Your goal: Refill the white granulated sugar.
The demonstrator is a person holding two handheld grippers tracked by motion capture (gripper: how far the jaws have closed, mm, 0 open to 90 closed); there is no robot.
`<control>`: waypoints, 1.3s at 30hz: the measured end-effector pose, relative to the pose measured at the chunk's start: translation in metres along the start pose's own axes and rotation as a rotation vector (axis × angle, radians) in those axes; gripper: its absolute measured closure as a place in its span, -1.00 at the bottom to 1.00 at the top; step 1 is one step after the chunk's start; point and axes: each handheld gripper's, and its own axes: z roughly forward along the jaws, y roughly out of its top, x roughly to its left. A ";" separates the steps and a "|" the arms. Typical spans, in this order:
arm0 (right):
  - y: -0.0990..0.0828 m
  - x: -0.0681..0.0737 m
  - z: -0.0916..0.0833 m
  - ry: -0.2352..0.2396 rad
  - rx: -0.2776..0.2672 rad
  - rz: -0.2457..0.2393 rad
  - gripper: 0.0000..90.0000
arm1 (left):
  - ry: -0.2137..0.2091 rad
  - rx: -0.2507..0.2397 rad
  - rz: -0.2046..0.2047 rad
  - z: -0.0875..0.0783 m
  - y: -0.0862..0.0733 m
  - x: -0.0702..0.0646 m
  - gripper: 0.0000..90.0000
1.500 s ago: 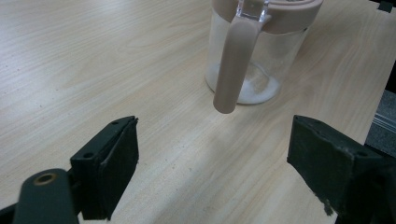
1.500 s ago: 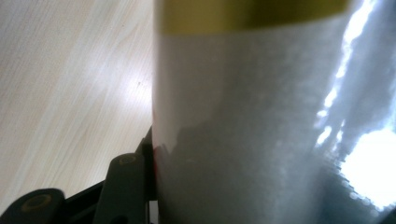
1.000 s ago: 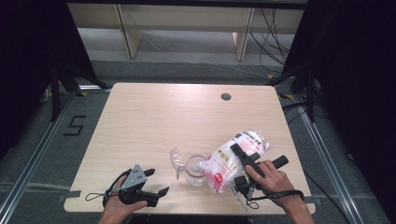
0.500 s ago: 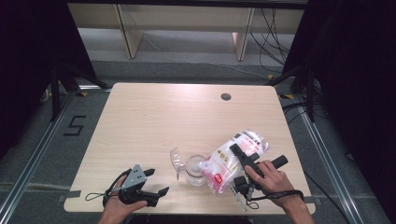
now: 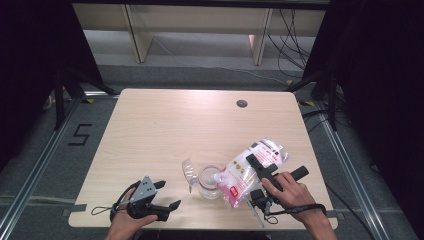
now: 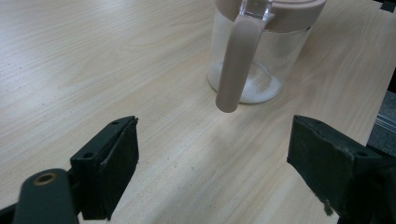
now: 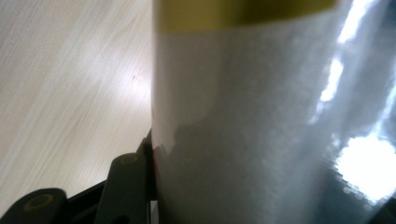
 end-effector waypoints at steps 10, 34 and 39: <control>0.000 0.000 0.000 -0.012 -0.007 -0.014 0.16 | 0.001 -0.002 -0.004 0.001 0.000 -0.001 -0.64; -0.001 0.002 0.000 -0.007 -0.010 0.007 0.18 | 0.002 -0.005 0.011 0.001 0.000 0.000 -0.64; -0.001 0.001 0.000 -0.012 -0.014 -0.006 0.19 | -0.001 -0.008 0.010 0.001 0.000 0.001 -0.64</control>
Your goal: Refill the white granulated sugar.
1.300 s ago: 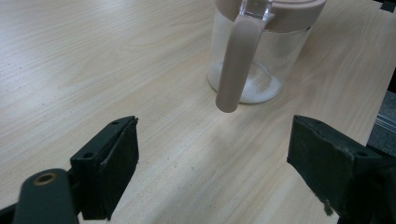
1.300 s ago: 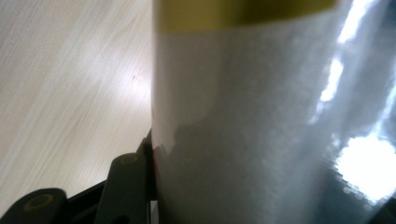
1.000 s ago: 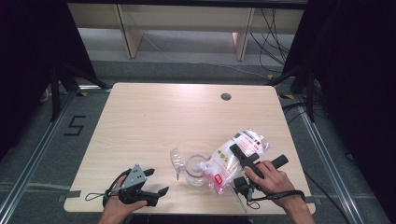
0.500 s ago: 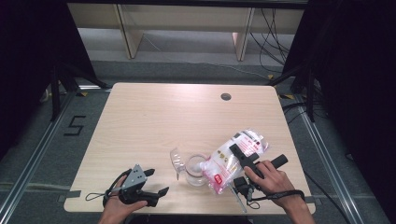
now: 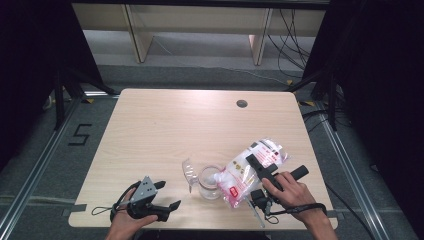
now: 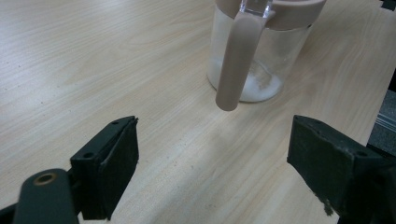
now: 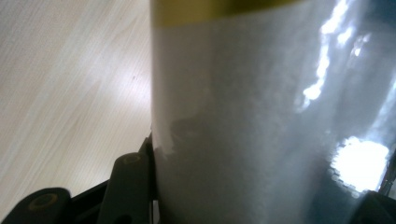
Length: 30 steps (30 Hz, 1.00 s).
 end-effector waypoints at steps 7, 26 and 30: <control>0.000 0.000 0.000 0.001 -0.002 -0.001 0.20 | -0.002 0.001 -0.005 0.000 0.000 0.000 -0.64; 0.000 -0.001 0.000 -0.005 -0.011 -0.013 0.21 | 0.018 -0.006 -0.038 -0.001 -0.001 0.001 -0.64; 0.001 0.000 0.000 -0.004 -0.009 0.006 0.22 | 0.018 -0.005 -0.037 -0.001 -0.001 0.001 -0.64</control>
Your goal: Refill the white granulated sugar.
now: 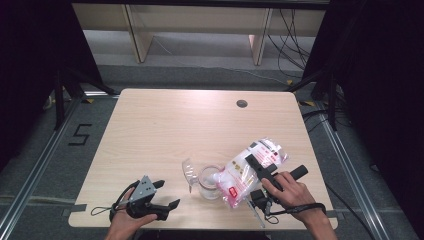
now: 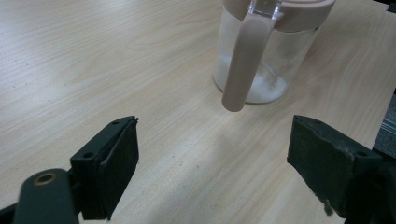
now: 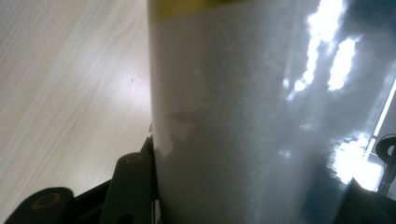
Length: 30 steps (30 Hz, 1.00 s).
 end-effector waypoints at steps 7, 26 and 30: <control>0.000 0.000 0.000 -0.002 -0.003 -0.011 0.22 | 0.000 -0.001 0.001 0.000 0.000 0.000 -0.64; -0.001 -0.003 -0.001 0.007 0.009 -0.024 0.23 | 0.000 -0.002 0.027 -0.001 0.000 0.001 -0.64; -0.001 -0.005 -0.001 0.005 0.004 -0.061 0.23 | 0.009 0.005 0.029 -0.002 0.001 0.002 -0.64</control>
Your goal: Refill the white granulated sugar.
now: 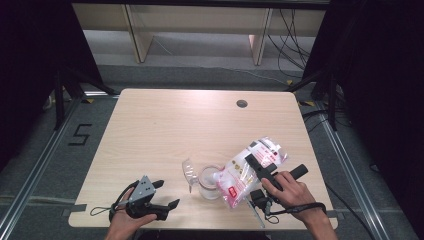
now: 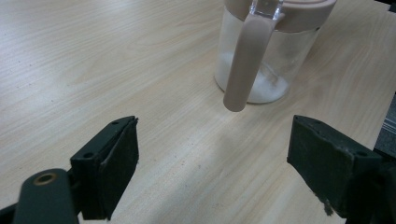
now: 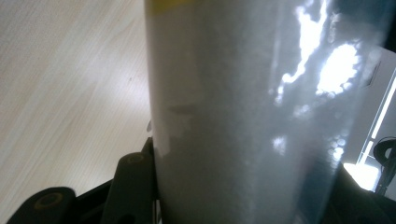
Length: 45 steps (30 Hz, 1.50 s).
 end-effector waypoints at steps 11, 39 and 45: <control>0.001 0.000 -0.001 -0.001 0.003 0.022 0.24 | -0.009 -0.010 -0.004 0.001 0.000 0.000 -0.64; 0.003 0.002 0.000 -0.006 0.002 0.011 0.28 | -0.011 -0.013 -0.024 0.000 0.000 -0.002 -0.64; 0.004 0.001 0.000 0.002 -0.010 -0.011 0.31 | -0.009 -0.011 -0.010 0.000 0.000 -0.001 -0.64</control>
